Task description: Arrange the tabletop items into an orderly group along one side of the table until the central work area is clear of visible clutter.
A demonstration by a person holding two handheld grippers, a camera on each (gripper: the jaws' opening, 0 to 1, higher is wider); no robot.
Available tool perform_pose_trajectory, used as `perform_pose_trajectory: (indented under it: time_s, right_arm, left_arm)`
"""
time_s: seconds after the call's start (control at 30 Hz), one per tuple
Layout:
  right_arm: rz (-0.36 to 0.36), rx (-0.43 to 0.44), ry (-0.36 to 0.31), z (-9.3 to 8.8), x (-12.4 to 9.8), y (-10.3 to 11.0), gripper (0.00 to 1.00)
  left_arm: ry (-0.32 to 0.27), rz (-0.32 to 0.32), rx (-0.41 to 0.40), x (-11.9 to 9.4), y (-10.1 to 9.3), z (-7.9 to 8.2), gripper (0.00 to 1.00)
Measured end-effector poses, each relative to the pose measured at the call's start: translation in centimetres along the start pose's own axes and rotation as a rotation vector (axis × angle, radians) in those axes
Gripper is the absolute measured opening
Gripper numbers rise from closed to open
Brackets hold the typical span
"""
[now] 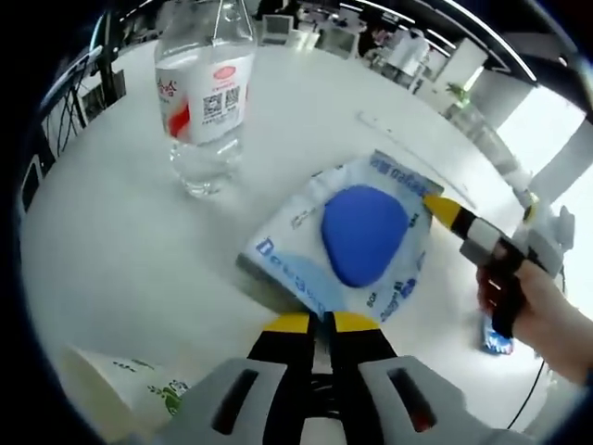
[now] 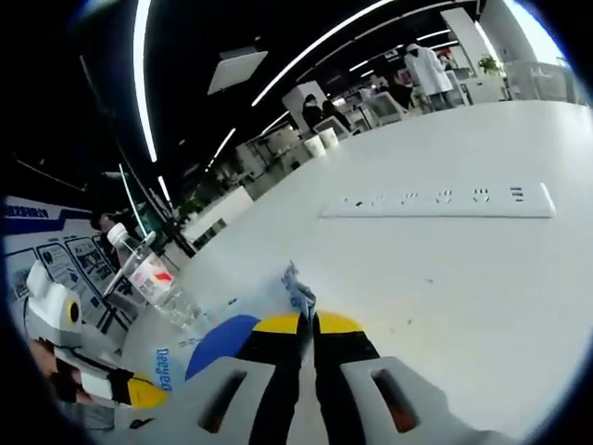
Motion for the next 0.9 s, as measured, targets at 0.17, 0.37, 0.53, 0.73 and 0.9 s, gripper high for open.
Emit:
perform_pose_trajectory:
  time_s: [0.17,0.37,0.53,0.73,0.9]
  right_arm:
    - [-0.017,-0.041,0.002,0.6,-0.8,0.2,0.00]
    - [-0.039,-0.039,-0.011,1.4,-1.8,0.6,0.00]
    - [-0.051,-0.040,-0.026,2.1,-2.8,1.1,0.00]
    - [-0.047,-0.036,-0.057,2.9,-4.6,2.3,0.00]
    - [-0.059,-0.055,-0.081,3.2,-5.9,3.0,0.00]
  left_arm:
    - [-0.037,0.004,0.021,-0.5,-0.4,1.1,0.00]
    - [-0.061,-0.010,0.034,-1.2,-0.6,1.8,0.00]
    - [-0.078,-0.020,0.059,-1.9,-0.7,2.4,0.00]
    - [-0.095,-0.036,0.105,-2.9,-0.5,3.2,0.00]
    - [-0.116,-0.053,0.117,-3.6,-0.5,4.0,0.00]
Point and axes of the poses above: the point that each gripper's makers call its tool centre point, and the gripper's own axes: x roughly forward along the fingers, y roughly to its left, z roughly out of its top, the point moved 6 cm from there along -x, roughly backward along the fingers, and after that the axes turned 4 degrees about x, right-handed, at the moved point
